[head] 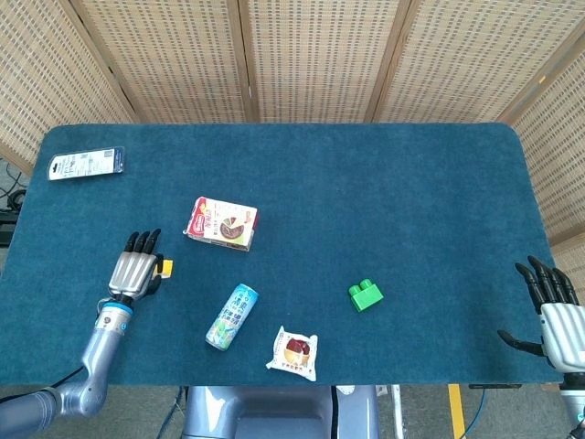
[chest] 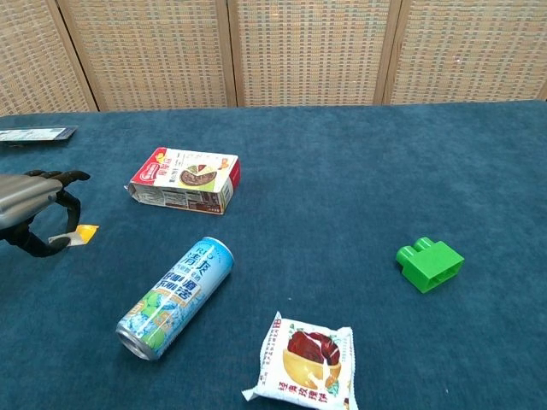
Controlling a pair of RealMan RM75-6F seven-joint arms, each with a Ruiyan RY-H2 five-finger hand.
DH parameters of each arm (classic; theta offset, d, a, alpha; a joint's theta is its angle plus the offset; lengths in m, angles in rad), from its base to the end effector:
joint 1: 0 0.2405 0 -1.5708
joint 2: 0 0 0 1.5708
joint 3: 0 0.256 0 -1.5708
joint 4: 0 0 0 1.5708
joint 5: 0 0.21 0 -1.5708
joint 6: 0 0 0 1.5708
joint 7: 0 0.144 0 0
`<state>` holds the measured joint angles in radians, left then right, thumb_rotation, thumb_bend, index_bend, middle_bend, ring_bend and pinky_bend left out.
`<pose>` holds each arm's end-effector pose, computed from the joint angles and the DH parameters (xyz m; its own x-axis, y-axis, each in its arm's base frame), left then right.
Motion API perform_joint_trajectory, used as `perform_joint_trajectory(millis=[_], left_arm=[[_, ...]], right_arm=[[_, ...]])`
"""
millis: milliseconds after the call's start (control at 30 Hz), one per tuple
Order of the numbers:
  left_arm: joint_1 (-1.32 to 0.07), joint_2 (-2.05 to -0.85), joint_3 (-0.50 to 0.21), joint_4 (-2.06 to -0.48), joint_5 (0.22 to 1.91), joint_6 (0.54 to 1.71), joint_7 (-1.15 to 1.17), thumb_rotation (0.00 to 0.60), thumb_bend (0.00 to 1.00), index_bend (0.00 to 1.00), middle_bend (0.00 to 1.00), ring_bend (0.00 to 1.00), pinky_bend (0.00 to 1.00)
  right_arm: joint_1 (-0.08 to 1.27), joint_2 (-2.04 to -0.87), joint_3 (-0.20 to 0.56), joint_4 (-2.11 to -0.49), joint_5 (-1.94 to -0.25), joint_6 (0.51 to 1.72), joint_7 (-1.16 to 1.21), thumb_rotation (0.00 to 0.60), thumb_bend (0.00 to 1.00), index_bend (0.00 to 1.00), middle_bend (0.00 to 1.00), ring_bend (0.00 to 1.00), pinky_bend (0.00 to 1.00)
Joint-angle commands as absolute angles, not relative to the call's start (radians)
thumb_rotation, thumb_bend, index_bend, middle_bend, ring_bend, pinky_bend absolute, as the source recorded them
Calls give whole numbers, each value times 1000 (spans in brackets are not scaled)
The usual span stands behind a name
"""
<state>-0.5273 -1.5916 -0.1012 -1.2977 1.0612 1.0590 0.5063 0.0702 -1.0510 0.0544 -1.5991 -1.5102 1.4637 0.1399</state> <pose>-0.2654 0.3104 -0.0088 0.6141 0.2662 0.7430 0.7867 -0.1303 -0.6035 -0.3205 -0.1779 0.1801 0.3404 -0.0199 0.9401 -0.9402 -0.0003 0.3405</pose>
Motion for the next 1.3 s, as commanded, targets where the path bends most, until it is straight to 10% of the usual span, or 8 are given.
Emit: perform_joint_trajectory(millis=[33,1300], left_arm=[[-535,-1588,-113,-1291,1056,1058,511,600,449,562,0,0,0],[-588,-1580,-183,-1237,1016,1054,515,600,445,564,0,0,0]], right_arm=[[71,-1051,54,-1600,-1510,1463,139,600,104,0,0,0,0],[72,-1051,54,-1599,-1507,1458,139,600,104,0,0,0,0]])
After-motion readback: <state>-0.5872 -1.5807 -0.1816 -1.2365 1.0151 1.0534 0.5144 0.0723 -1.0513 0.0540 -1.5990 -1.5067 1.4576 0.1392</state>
